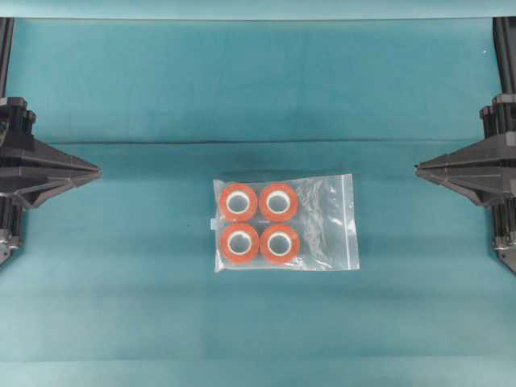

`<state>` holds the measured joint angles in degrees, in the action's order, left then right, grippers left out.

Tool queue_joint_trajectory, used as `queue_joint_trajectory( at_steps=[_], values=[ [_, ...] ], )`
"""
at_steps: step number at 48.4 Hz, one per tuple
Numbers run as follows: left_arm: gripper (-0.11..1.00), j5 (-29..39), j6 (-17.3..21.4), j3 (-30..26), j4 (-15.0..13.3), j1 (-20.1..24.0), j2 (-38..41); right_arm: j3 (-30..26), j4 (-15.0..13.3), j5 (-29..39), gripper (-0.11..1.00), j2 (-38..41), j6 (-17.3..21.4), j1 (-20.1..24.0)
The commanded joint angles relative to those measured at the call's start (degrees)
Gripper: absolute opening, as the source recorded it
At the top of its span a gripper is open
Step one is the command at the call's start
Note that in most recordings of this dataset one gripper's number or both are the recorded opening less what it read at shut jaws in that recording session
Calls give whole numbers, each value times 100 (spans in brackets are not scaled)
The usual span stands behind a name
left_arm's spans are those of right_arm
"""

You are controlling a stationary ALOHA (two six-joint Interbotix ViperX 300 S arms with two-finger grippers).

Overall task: Hand over the clear zip bag and make it stand upright.
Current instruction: 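Move the right gripper toward the right edge of the clear zip bag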

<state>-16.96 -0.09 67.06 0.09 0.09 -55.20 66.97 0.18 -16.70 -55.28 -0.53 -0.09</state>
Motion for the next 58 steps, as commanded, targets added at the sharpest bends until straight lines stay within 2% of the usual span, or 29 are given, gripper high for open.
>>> queue_joint_trajectory(
  at_steps=[1,3,8,11,20,28,35,41,58],
  values=[
    [14,26,-9,-70,44,35,149,-44,44,-18,9,53,132,-35],
    [12,35,-9,-97,44,35,202,-44,167,53,8,53,158,-35],
    [-1,35,26,-211,44,35,308,-70,615,396,0,62,422,-70],
    [-1,35,70,-281,44,44,378,-88,914,756,0,70,659,-176],
    [-1,114,193,-439,44,79,563,-123,1485,1600,0,70,1283,-483],
    [-1,378,229,-606,44,79,712,-114,1916,2312,0,97,2188,-844],
    [-1,606,229,-633,44,79,791,-35,1995,3305,0,237,3243,-1257],
    [-1,633,229,-642,44,70,782,88,1995,3586,0,360,4043,-1521],
    [-1,835,220,-694,44,62,791,729,2004,3146,1,387,5194,-1538]
  ],
)
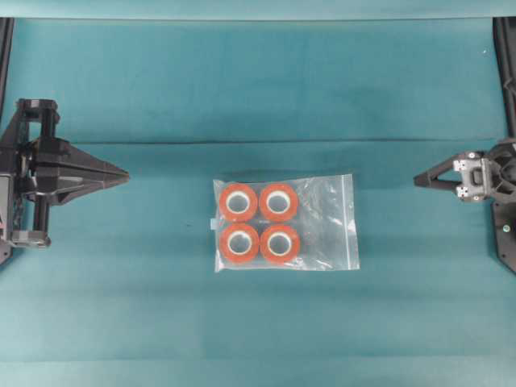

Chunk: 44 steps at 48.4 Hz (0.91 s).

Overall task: Hand over the clear zip bag and make it stand upright.
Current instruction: 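Move the right gripper toward the right edge of the clear zip bag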

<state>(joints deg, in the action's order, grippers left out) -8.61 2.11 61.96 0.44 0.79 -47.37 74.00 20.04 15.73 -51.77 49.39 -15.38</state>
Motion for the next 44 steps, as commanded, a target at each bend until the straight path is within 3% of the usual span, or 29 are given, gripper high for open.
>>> queue_joint_trajectory(
  at_steps=[1,7,17,21,27,39,44],
  values=[
    [-1,0,9,-185,9,0,9,44,18,-97,2,35,237,0],
    [-1,0,9,-211,9,-9,9,79,18,-132,20,62,299,53],
    [-1,53,-9,-211,9,0,44,79,79,-149,77,316,554,167],
    [-1,70,-9,-211,9,0,62,79,79,-211,91,501,782,220],
    [-1,70,-9,-211,9,0,88,88,79,-659,92,853,1037,413],
    [-1,272,-9,-211,9,79,70,79,88,-2083,92,2021,1705,1257],
    [-1,316,-9,-211,9,88,53,62,88,-2628,92,2470,1775,1389]
  ],
)
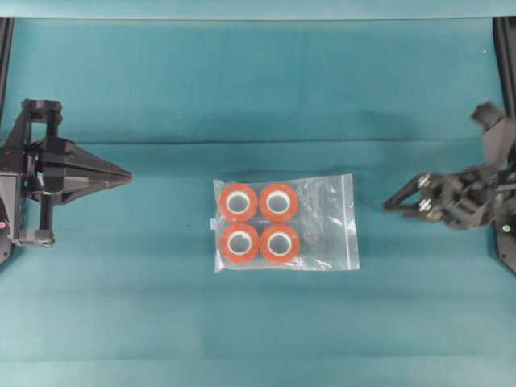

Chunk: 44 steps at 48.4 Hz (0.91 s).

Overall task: Hand over the clear zip bag and make it stand upright.
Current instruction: 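Move the right gripper toward the right edge of the clear zip bag, then close the right gripper on the bag's right edge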

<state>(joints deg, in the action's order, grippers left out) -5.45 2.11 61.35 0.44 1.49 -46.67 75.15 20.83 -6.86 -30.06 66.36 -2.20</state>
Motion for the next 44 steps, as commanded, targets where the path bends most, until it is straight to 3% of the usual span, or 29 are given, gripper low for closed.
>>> queue_joint_trajectory(
  at_steps=[1,13,44],
  values=[
    [-1,0,-9,-149,9,18,-18,-62,9,-466,92,378,88,70],
    [-1,0,-26,-167,9,18,-18,-281,9,-1151,92,1266,132,123],
    [-1,9,-26,-167,9,18,-26,-1222,9,-1670,92,2821,132,457]
  ],
)
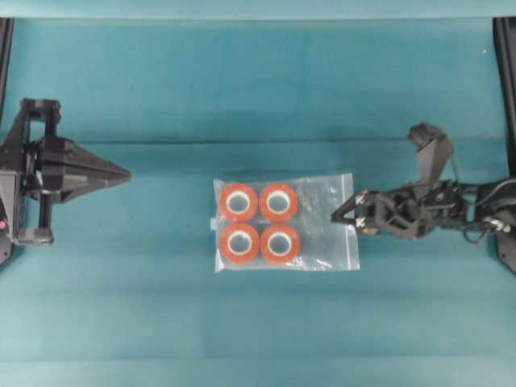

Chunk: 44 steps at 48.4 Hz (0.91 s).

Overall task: Hand over the clear zip bag and make it stand upright.
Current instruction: 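Close the right gripper on the bag's right edge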

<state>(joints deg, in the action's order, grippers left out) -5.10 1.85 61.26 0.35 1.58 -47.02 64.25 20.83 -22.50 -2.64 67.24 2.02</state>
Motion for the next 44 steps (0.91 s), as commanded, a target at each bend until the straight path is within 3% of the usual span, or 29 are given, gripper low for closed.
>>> queue_joint_trajectory(
  at_steps=[1,34,39,44],
  values=[
    [-1,-26,0,-158,18,9,9,-149,9,-105,92,97,44,44],
    [-1,0,-18,-141,18,9,-26,-316,70,-378,90,308,44,211],
    [-1,0,-18,-141,18,9,-79,-352,70,-343,85,325,53,229],
    [-1,0,-9,-132,18,26,-88,-343,79,-299,70,325,44,220]
  ],
)
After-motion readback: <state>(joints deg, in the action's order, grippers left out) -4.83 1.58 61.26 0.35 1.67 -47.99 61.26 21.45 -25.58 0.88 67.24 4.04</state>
